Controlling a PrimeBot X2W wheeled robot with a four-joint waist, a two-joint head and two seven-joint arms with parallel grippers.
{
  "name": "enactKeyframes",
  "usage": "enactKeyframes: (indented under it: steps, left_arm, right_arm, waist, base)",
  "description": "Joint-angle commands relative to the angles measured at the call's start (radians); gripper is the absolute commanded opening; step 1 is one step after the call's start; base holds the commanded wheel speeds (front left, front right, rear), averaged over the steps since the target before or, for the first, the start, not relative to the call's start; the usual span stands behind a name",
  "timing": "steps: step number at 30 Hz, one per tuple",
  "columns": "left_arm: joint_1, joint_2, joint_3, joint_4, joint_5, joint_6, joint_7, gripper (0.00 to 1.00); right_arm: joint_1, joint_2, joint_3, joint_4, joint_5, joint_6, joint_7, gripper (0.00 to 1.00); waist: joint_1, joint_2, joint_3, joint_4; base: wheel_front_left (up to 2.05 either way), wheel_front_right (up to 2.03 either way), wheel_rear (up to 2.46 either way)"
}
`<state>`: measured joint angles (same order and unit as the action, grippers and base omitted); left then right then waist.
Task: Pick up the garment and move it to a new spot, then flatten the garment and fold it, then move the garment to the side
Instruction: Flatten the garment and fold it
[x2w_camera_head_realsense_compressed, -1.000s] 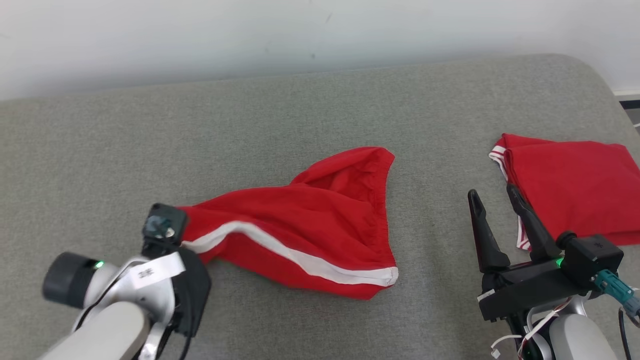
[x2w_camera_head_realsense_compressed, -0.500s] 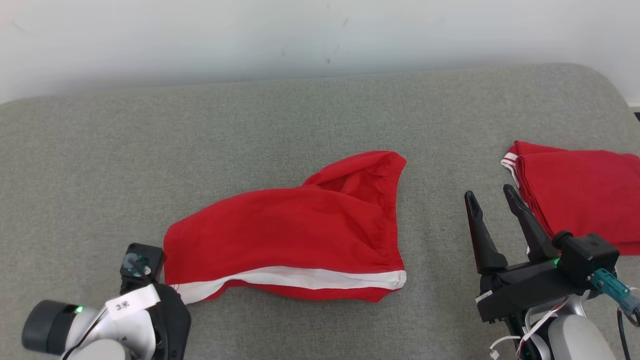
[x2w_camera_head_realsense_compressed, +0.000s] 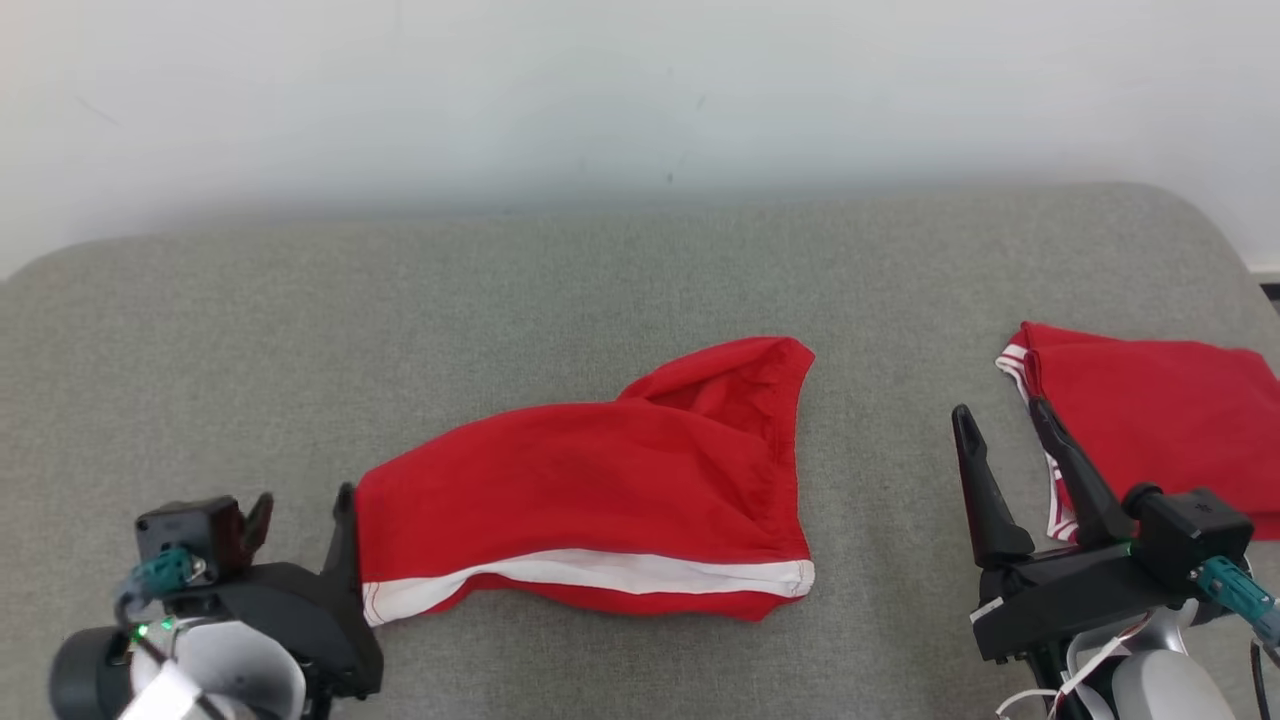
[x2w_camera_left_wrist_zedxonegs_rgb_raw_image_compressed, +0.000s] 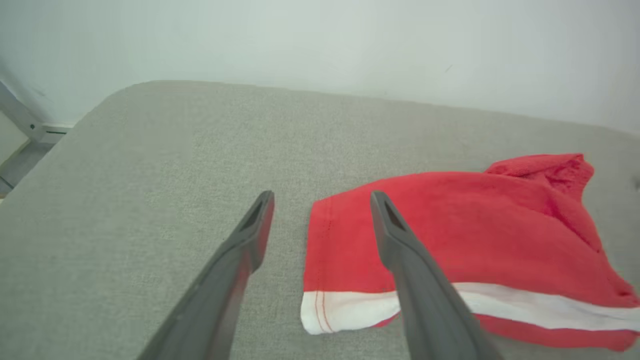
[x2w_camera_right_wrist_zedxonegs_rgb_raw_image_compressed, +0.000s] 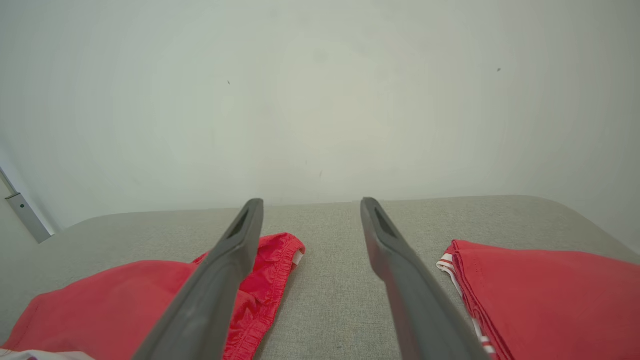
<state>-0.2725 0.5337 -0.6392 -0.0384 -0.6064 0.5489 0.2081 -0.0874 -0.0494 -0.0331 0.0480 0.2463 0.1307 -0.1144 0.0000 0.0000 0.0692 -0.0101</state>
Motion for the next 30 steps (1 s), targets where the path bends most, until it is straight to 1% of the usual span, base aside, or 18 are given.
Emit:
enactKeyframes:
  steps: [1, 2, 3, 7, 8, 9, 10, 12, 13, 14, 17, 19, 22, 24, 25, 26, 27, 30]
  left_arm:
    - [0.022, -0.032, 0.031, 0.009, -0.027, -0.017, -0.082, 1.00]
    - [0.032, -0.052, 0.051, 0.016, -0.041, -0.025, -0.135, 1.00]
    - [0.043, -0.080, 0.069, 0.023, -0.065, -0.043, -0.184, 1.00]
    - [0.061, -0.143, 0.131, 0.063, -0.106, -0.109, -0.374, 1.00]
    - [0.063, -0.170, 0.157, 0.069, -0.137, -0.134, -0.412, 1.00]
    - [0.061, -0.175, 0.173, 0.081, -0.133, -0.150, -0.436, 1.00]
    - [0.062, -0.201, 0.201, 0.084, -0.158, -0.178, -0.454, 1.00]
    - [0.059, -0.218, 0.237, 0.098, -0.144, -0.225, -0.469, 1.00]
    - [0.064, -0.248, 0.267, 0.096, -0.163, -0.254, -0.473, 1.00]
    - [0.061, -0.259, 0.301, 0.085, -0.136, -0.280, -0.475, 1.00]
    - [0.101, -0.307, 0.370, 0.074, -0.099, -0.383, -0.473, 1.00]
    - [0.121, -0.328, 0.406, 0.070, -0.060, -0.448, -0.473, 1.00]
    - [0.164, -0.340, 0.434, 0.081, 0.006, -0.526, -0.473, 1.00]
    - [0.193, -0.345, 0.449, 0.092, 0.038, -0.562, -0.473, 1.00]
    - [0.205, -0.344, 0.455, 0.098, 0.065, -0.573, -0.473, 1.00]
    - [0.205, -0.344, 0.455, 0.098, 0.065, -0.573, -0.473, 1.00]
    - [0.217, -0.351, 0.463, 0.100, 0.072, -0.586, -0.474, 1.00]
    - [0.263, -0.359, 0.476, 0.110, 0.127, -0.602, -0.474, 1.00]
  right_arm:
    - [0.010, -0.003, -0.012, 0.008, 0.014, 0.000, -0.011, 1.00]
    - [0.011, -0.003, -0.017, 0.015, 0.013, 0.000, -0.012, 1.00]
    - [0.009, -0.003, -0.021, 0.020, 0.016, 0.000, -0.020, 1.00]
    - [0.015, -0.003, -0.032, 0.042, 0.030, 0.000, -0.027, 1.00]
    - [0.015, -0.003, -0.033, 0.046, 0.033, 0.000, -0.028, 1.00]
    - [0.015, -0.003, -0.036, 0.050, 0.038, 0.000, -0.031, 1.00]
    - [0.015, -0.003, -0.037, 0.055, 0.042, 0.000, -0.031, 1.00]
    - [0.016, -0.003, -0.036, 0.063, 0.053, 0.000, -0.037, 1.00]
    - [0.016, -0.003, -0.035, 0.067, 0.058, 0.000, -0.040, 1.00]
    - [0.015, -0.003, -0.032, 0.069, 0.063, 0.000, -0.044, 1.00]
    - [0.013, -0.003, -0.017, 0.083, 0.077, 0.000, -0.055, 1.00]
    - [0.011, -0.003, -0.004, 0.094, 0.081, 0.000, -0.063, 1.00]
    - [0.011, -0.003, 0.013, 0.110, 0.073, 0.000, -0.076, 1.00]
    - [0.014, -0.003, 0.024, 0.120, 0.066, 0.000, -0.088, 1.00]
    - [0.015, -0.003, 0.028, 0.125, 0.060, 0.000, -0.093, 1.00]
    - [0.015, -0.003, 0.028, 0.125, 0.060, 0.000, -0.093, 1.00]
    - [0.018, -0.003, 0.032, 0.130, 0.053, 0.000, -0.100, 1.00]
    - [0.026, -0.003, 0.034, 0.144, 0.012, 0.000, -0.110, 1.00]
  waist:
    - [0.0000, 0.0000, -0.030, 0.006]
    - [0.0000, 0.0000, -0.039, 0.007]
    - [0.0000, 0.0000, -0.048, 0.008]
    - [0.0000, 0.0000, -0.077, 0.015]
    - [0.0000, 0.0000, -0.081, 0.018]
    - [0.0000, 0.0000, -0.086, 0.020]
    - [0.0000, 0.0000, -0.090, 0.023]
    - [0.0000, 0.0000, -0.098, 0.027]
    - [0.0000, 0.0000, -0.101, 0.028]
    - [0.0000, 0.0000, -0.103, 0.030]
    - [0.0000, 0.0000, -0.110, 0.032]
    - [0.0000, 0.0000, -0.113, 0.031]
    - [0.0000, 0.0000, -0.117, 0.029]
    - [0.0000, 0.0000, -0.120, 0.028]
    - [0.0000, 0.0000, -0.121, 0.027]
    - [0.0000, 0.0000, -0.121, 0.027]
    - [0.0000, 0.0000, -0.123, 0.027]
    - [0.0000, 0.0000, -0.127, 0.026]
  base:
    - [0.00, 0.00, 0.00]
    - [0.00, 0.00, 0.00]
    - [0.00, 0.00, 0.00]
    - [0.00, 0.00, 0.00]
    - [0.00, 0.00, 0.00]
    - [0.00, 0.00, 0.00]
    - [0.00, 0.00, 0.00]
    - [0.00, 0.00, 0.00]
    - [0.00, 0.00, 0.00]
    - [0.00, 0.00, 0.00]
    - [0.00, 0.00, 0.00]
    - [0.00, 0.00, 0.00]
    - [0.00, 0.00, 0.00]
    - [0.00, 0.00, 0.00]
    - [0.00, 0.00, 0.00]
    - [0.00, 0.00, 0.00]
    - [0.00, 0.00, 0.00]
    - [0.00, 0.00, 0.00]
